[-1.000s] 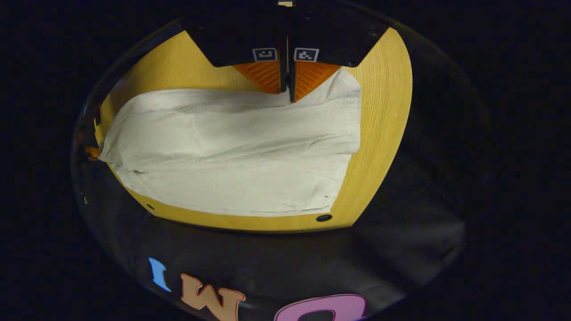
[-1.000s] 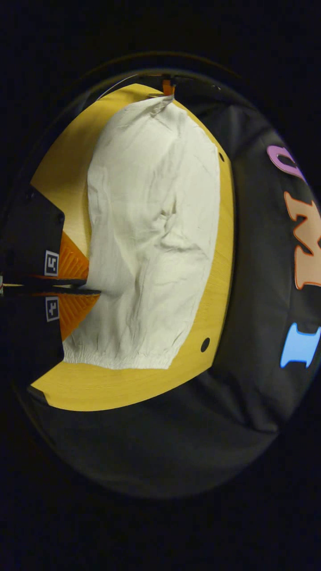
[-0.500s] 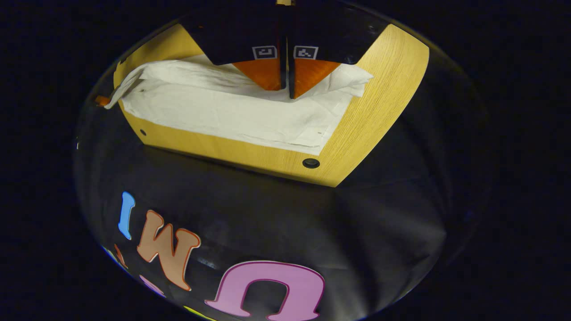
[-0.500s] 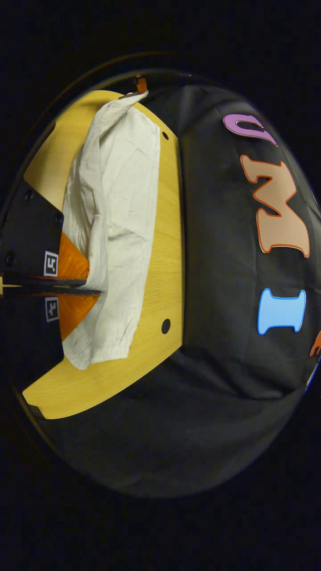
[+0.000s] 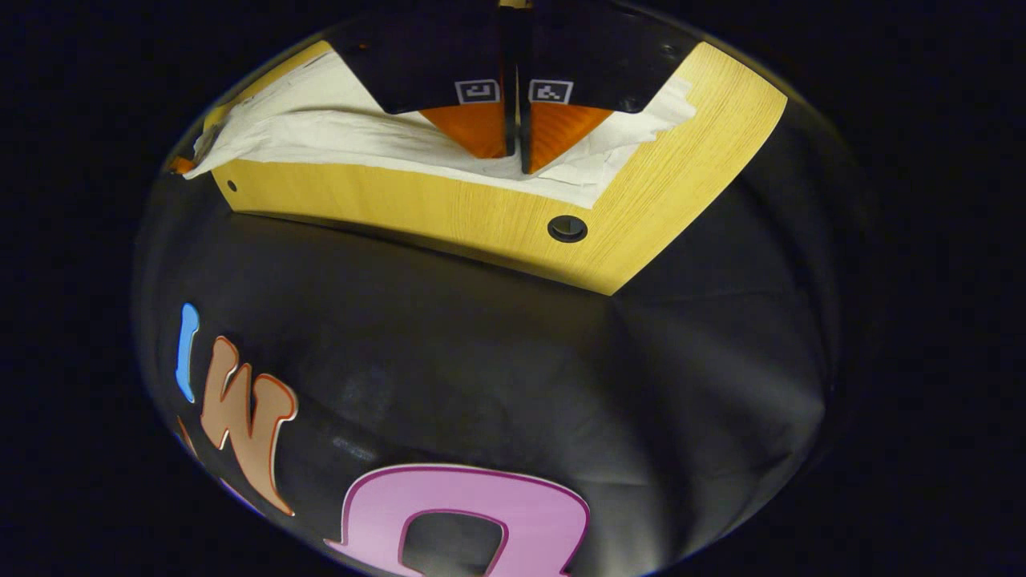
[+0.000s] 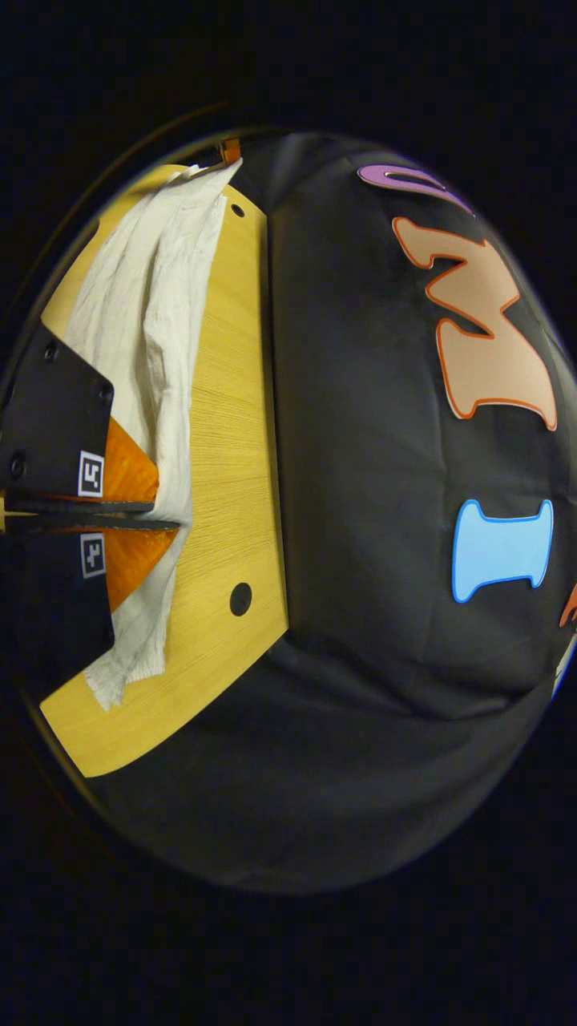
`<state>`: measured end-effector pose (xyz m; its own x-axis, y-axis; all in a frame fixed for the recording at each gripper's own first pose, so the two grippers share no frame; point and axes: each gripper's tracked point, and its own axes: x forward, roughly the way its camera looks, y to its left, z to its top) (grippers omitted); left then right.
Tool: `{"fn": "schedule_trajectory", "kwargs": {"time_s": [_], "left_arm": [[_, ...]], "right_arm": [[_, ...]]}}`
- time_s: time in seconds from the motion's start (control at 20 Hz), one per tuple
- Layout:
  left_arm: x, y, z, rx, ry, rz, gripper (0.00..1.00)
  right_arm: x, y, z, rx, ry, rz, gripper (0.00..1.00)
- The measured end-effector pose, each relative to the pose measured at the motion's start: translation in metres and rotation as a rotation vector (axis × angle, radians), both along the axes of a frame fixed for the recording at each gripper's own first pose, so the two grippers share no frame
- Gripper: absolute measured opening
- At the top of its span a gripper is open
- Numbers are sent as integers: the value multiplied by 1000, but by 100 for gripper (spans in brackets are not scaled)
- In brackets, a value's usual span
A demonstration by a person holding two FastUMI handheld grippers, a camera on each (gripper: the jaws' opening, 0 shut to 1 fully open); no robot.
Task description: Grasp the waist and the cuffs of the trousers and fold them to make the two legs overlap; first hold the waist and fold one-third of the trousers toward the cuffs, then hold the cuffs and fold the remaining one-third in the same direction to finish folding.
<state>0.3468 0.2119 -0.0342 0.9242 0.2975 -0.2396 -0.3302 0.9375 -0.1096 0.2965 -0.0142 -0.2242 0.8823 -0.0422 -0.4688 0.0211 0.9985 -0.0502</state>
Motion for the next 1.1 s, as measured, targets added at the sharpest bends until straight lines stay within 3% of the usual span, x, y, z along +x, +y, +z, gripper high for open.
{"fn": "schedule_trajectory", "kwargs": {"time_s": [0.1, 0.25, 0.3, 0.35, 0.4, 0.5, 0.55, 0.6, 0.7, 0.75, 0.85, 0.9, 1.1], "left_arm": [[17, 10, -15, 8, 28, 18, 0], [32, 20, -36, 57, 81, 36, 0], [34, 22, -40, 70, 90, 38, 4], [38, 23, -43, 78, 96, 31, 7], [40, 22, -46, 78, 100, 26, 10], [40, 23, -49, 83, 113, 28, 11], [40, 25, -49, 89, 116, 32, 14], [39, 22, -46, 88, 112, 33, 22], [37, 26, -38, 101, 83, 64, 74], [30, 23, -27, 98, 64, 67, 100], [22, 16, -7, 84, 23, 78, 96], [18, 13, 1, 76, 7, 84, 96], [-14, 1, 26, 69, -50, 103, 96]], "right_arm": [[20, 4, -20, 40, 26, -41, 2], [37, 1, -56, 34, 76, -36, 3], [39, 2, -59, 28, 85, -33, 7], [42, 5, -63, 32, 91, -31, 5], [43, 5, -69, 44, 110, -31, 17], [47, -1, -75, 58, 124, -43, 22], [50, -2, -72, 64, 118, -36, 29], [51, -4, -67, 60, 109, -34, 35], [46, -4, -53, 80, 87, -3, 80], [42, -6, -48, 87, 83, 8, 83], [33, -23, -31, 72, 64, 13, 87], [27, -33, -21, 60, 52, 9, 98], [-2, -91, 4, 0, 31, -32, 99]]}}
